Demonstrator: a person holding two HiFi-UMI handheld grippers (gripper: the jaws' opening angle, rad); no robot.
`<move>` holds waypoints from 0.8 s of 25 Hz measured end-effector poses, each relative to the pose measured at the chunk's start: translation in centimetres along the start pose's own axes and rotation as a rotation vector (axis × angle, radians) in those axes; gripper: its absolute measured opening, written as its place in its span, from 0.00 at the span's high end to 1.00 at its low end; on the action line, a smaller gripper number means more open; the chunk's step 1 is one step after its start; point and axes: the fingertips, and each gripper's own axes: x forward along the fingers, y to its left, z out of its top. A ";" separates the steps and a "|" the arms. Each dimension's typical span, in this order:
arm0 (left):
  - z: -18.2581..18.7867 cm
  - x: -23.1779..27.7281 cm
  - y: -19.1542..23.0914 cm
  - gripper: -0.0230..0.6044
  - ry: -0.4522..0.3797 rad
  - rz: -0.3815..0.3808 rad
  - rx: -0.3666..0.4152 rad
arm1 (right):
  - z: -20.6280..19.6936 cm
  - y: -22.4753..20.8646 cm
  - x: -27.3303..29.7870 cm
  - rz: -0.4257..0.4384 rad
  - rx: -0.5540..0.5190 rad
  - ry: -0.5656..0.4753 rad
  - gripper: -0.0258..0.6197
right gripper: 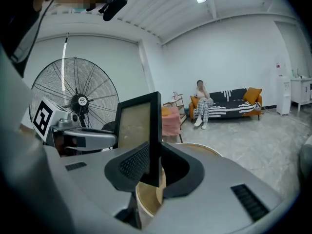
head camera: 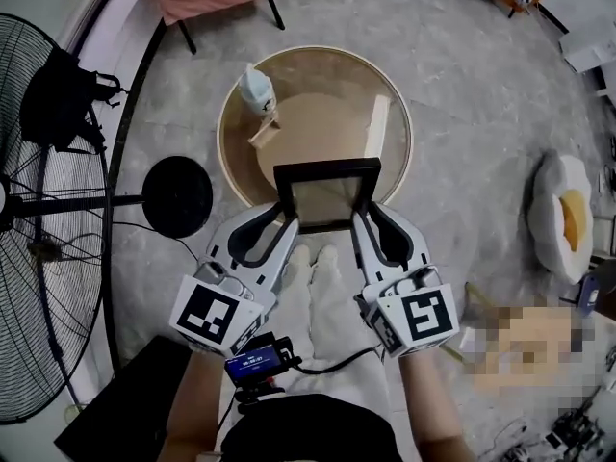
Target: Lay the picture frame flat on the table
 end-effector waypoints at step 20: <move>-17.9 6.5 6.4 0.81 0.212 -0.011 -0.170 | -17.2 -3.5 9.0 -0.014 0.087 0.258 0.82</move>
